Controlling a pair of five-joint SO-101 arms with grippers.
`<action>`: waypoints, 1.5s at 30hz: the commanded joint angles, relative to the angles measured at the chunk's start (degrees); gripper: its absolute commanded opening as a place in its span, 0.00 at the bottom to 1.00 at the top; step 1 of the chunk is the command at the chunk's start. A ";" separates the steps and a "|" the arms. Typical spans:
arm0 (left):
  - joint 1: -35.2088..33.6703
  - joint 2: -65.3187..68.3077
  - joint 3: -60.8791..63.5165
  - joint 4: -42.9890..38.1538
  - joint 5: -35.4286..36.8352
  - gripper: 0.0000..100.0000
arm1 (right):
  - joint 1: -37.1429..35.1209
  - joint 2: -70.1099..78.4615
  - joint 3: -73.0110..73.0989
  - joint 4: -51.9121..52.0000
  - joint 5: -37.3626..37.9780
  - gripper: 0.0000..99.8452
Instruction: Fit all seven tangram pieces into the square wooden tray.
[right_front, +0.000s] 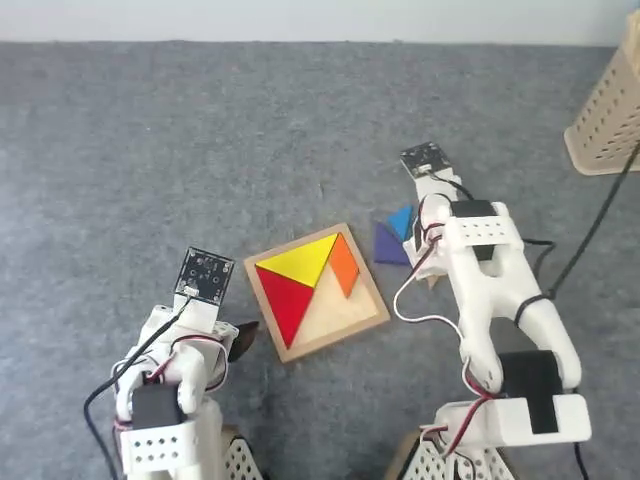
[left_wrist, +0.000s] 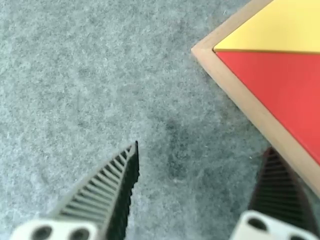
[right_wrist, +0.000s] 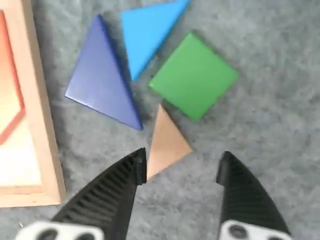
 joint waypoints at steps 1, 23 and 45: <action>0.26 -0.79 -0.31 0.00 -0.26 0.35 | -1.01 0.84 0.00 -1.19 1.93 0.25; 0.26 -0.79 -0.31 0.00 -0.26 0.35 | -1.10 5.76 -0.09 -3.21 1.85 0.08; 0.26 -0.79 -0.31 0.00 -0.26 0.35 | -6.55 -6.81 0.18 0.13 11.43 0.20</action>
